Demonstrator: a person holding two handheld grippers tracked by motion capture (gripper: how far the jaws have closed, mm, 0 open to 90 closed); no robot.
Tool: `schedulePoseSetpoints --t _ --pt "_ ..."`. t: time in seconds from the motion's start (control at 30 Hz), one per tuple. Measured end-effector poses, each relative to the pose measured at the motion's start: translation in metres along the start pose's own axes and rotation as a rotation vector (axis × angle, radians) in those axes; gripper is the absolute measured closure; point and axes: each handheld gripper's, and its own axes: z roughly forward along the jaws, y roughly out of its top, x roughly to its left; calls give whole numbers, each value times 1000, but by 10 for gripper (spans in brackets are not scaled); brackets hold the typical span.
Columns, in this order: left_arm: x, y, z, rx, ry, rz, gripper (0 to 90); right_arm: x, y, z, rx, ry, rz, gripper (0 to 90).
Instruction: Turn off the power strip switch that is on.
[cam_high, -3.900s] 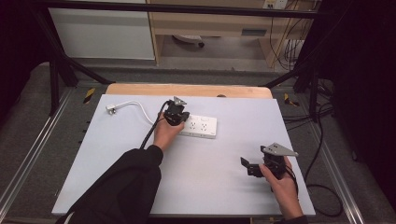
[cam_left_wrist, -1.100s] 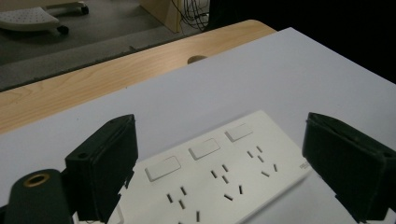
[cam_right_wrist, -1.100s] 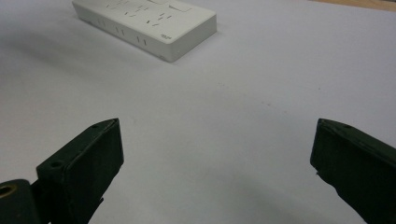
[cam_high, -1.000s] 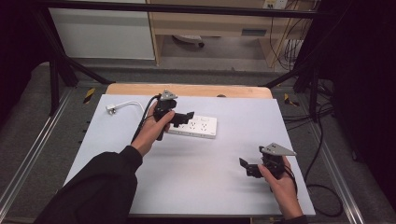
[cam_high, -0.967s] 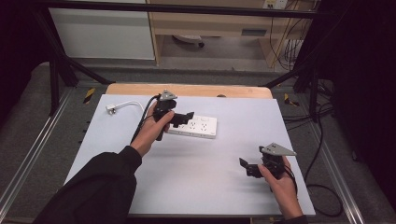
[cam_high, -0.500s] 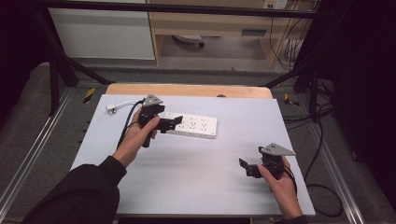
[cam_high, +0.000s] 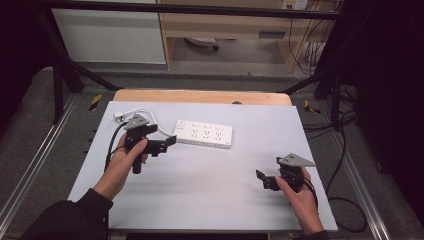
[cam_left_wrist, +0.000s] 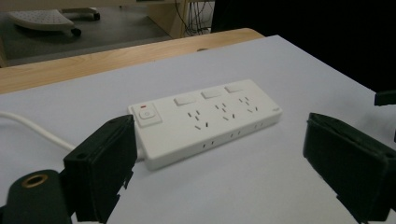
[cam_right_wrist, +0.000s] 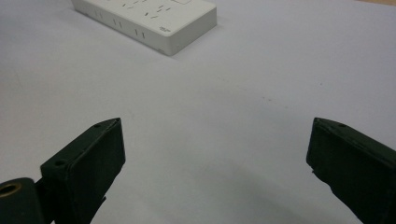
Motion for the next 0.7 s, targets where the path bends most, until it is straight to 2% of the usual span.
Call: schedulePoseSetpoints --t 0.13,0.23,0.43,0.57,0.7 --pt "3 -12 -19 -14 16 -10 98 1 1 0 1 5 -4 46" --pt "2 -26 -30 -11 33 0 98 1 1 0 1 6 -3 44" --pt "3 -46 -51 -20 34 -32 98 1 0 -1 1 -1 -1 41" --pt "5 -60 -65 -23 39 -40 96 2 1 -1 1 -4 -2 39" --pt "4 -72 -73 -11 41 -23 73 1 0 -1 4 -7 1 33"
